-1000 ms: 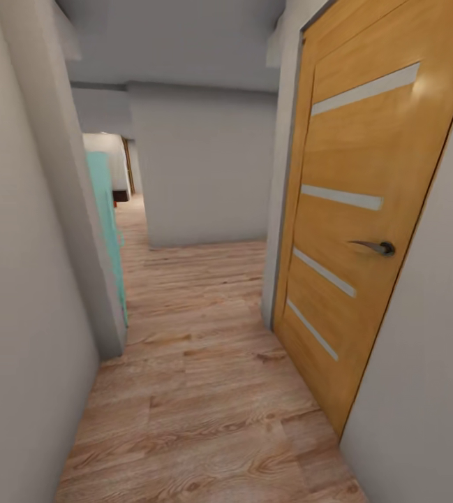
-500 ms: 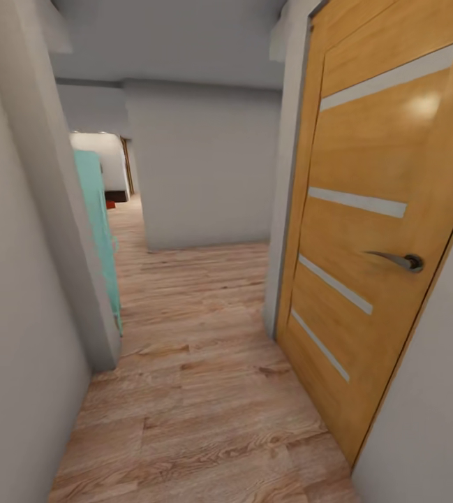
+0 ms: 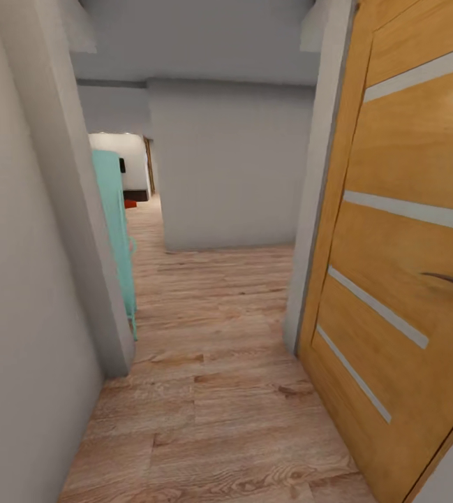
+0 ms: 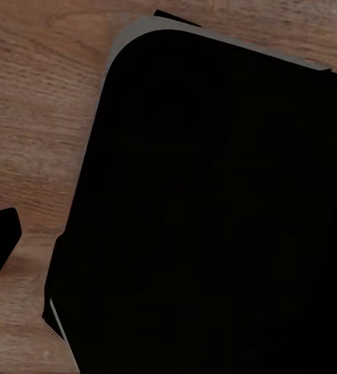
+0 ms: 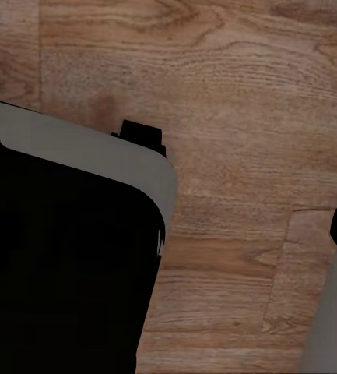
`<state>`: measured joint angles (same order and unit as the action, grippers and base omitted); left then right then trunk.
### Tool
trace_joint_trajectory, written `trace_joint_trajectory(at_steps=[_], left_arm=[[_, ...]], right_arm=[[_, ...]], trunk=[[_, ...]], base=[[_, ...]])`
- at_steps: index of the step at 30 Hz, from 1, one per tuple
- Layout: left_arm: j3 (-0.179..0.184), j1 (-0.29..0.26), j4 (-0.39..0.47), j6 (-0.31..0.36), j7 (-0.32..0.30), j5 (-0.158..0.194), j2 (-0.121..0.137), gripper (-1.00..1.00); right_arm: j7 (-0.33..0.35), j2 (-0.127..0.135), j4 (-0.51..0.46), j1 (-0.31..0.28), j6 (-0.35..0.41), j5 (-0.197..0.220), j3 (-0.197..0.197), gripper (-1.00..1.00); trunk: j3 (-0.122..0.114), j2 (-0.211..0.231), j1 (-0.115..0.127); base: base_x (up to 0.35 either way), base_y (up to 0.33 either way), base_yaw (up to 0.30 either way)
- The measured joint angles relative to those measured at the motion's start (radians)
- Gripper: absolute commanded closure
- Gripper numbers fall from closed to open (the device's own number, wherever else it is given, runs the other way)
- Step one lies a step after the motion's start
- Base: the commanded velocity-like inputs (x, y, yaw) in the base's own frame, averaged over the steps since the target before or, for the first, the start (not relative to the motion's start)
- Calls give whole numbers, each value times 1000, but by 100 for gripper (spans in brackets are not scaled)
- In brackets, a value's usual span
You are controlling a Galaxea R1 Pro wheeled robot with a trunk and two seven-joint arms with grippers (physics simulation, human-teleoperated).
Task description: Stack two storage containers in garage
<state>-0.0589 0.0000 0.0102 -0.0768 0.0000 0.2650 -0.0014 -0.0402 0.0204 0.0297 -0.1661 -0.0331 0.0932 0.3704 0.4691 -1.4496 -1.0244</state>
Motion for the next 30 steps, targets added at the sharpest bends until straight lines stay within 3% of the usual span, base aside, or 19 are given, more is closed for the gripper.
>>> trace_joint_trajectory(at_steps=[9, 30], left_arm=[[2, 0, 0, 0, 0, -4, 0, -100], [0, 0, 0, -3, 0, -4, 0, -100]], right_arm=[[0, 0, 0, 0, -1, -1, 0, -100], [-2, -1, 0, 0, -10, 2, 0, -100]], trunk=[[0, 0, 0], [0, 0, 0]], base=[[321, 0, 218], [321, 0, 7]])
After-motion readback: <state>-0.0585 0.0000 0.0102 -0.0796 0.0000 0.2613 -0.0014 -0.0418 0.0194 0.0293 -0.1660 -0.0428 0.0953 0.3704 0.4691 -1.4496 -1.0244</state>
